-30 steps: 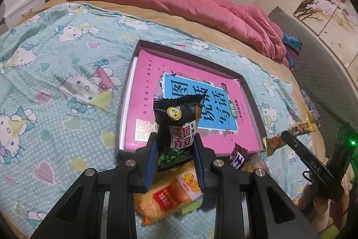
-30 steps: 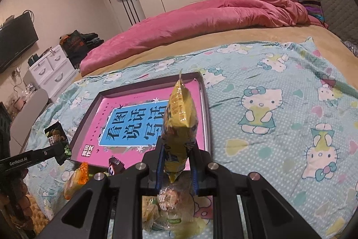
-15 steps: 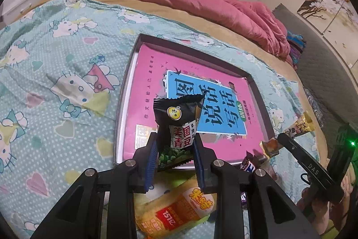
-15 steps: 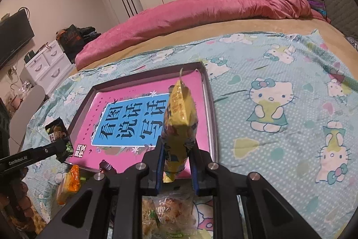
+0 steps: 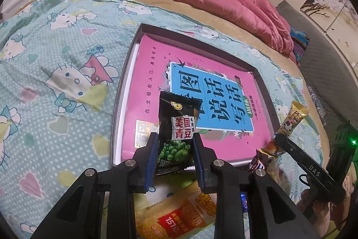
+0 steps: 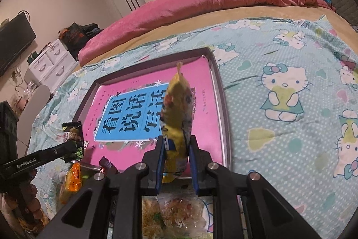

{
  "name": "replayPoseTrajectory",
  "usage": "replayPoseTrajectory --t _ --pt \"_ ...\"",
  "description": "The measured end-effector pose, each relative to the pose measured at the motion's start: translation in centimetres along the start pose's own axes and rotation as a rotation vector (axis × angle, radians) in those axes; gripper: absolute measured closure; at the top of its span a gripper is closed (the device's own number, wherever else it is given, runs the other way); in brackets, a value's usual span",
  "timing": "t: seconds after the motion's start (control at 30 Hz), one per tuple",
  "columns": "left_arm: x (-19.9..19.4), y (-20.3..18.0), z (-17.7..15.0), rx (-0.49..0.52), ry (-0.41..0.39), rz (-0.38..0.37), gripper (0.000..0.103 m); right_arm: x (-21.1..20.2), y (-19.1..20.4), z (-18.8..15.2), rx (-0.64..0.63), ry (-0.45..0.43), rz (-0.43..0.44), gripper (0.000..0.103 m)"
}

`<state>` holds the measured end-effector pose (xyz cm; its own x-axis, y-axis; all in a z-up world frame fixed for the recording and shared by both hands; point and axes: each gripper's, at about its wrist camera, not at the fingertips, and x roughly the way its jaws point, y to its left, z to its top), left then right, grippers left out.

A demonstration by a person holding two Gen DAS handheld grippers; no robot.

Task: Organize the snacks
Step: 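Lower the yellow bag into the tray with the right tool while the left tool places the green bag there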

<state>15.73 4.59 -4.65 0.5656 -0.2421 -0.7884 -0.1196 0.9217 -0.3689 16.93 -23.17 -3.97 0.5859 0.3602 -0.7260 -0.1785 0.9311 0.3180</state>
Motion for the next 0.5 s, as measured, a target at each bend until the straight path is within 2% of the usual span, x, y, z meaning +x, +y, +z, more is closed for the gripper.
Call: replayPoseTrajectory --t 0.5 --pt "1.04 0.52 0.85 -0.018 -0.005 0.013 0.072 0.28 0.71 -0.68 -0.02 0.037 0.006 0.081"
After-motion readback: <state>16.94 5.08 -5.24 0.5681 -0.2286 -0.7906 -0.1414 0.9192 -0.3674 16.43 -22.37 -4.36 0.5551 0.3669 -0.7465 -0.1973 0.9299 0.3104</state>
